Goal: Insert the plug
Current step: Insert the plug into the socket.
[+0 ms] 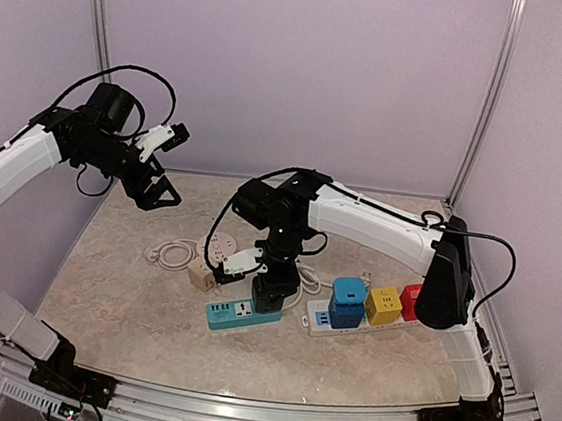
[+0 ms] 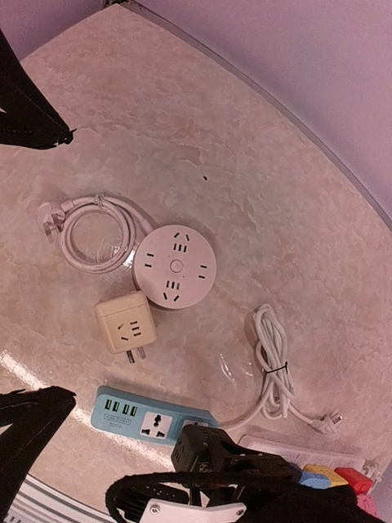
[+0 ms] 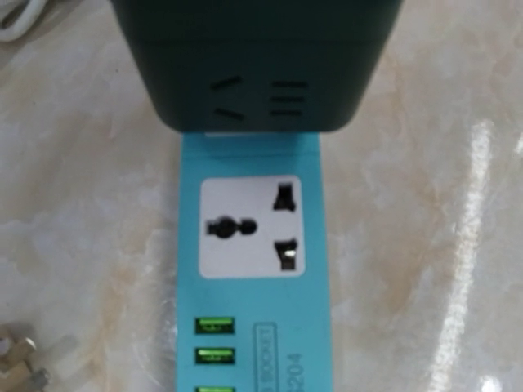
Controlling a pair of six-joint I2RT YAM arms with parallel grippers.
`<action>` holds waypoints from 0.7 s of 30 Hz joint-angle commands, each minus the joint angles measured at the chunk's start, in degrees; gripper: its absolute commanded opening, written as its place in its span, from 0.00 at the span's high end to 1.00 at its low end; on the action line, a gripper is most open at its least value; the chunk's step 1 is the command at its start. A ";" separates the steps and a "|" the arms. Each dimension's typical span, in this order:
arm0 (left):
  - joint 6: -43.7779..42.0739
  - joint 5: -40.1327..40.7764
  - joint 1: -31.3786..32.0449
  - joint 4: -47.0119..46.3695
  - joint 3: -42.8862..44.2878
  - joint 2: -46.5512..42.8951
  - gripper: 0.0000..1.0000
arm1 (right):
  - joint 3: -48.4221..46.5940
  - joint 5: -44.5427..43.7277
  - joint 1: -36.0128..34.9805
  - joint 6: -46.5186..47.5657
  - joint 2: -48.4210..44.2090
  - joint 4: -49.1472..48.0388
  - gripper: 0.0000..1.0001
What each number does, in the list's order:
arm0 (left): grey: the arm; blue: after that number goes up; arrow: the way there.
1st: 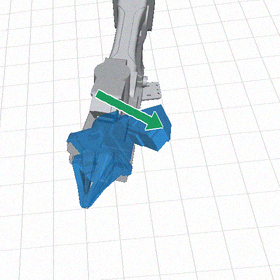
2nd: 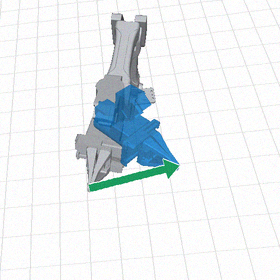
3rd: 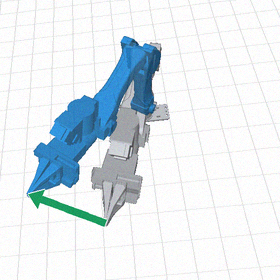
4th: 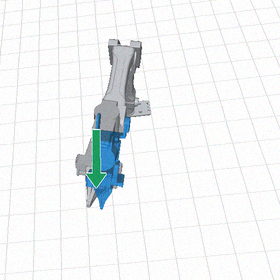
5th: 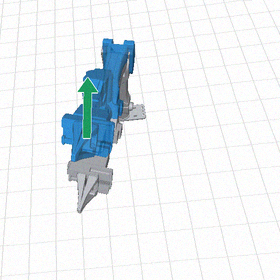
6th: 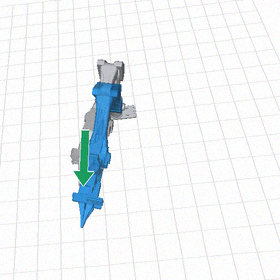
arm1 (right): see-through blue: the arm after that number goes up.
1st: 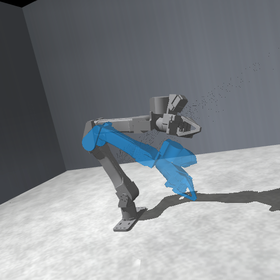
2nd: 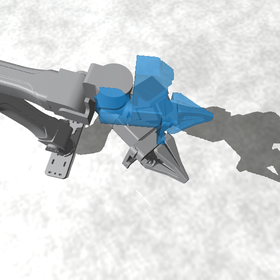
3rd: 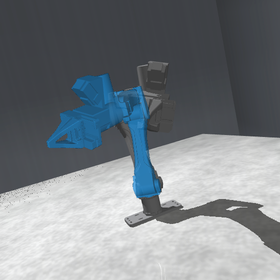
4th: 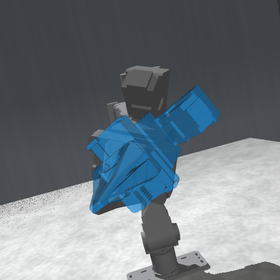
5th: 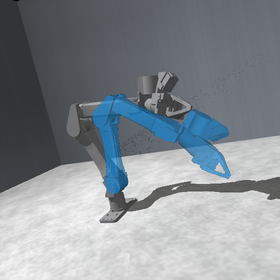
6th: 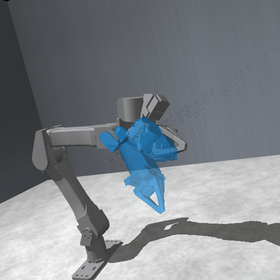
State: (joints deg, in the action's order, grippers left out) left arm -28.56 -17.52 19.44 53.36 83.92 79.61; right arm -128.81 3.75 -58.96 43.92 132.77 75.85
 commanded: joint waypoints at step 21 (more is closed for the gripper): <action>-0.80 0.14 0.53 1.48 1.52 0.37 0.01 | -1.12 1.18 0.41 -0.50 0.78 4.21 1.00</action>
State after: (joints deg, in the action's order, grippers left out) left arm -28.64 -17.52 19.59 53.58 83.92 79.64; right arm -128.81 3.90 -58.74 43.83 131.72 76.58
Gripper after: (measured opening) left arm 0.988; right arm 0.558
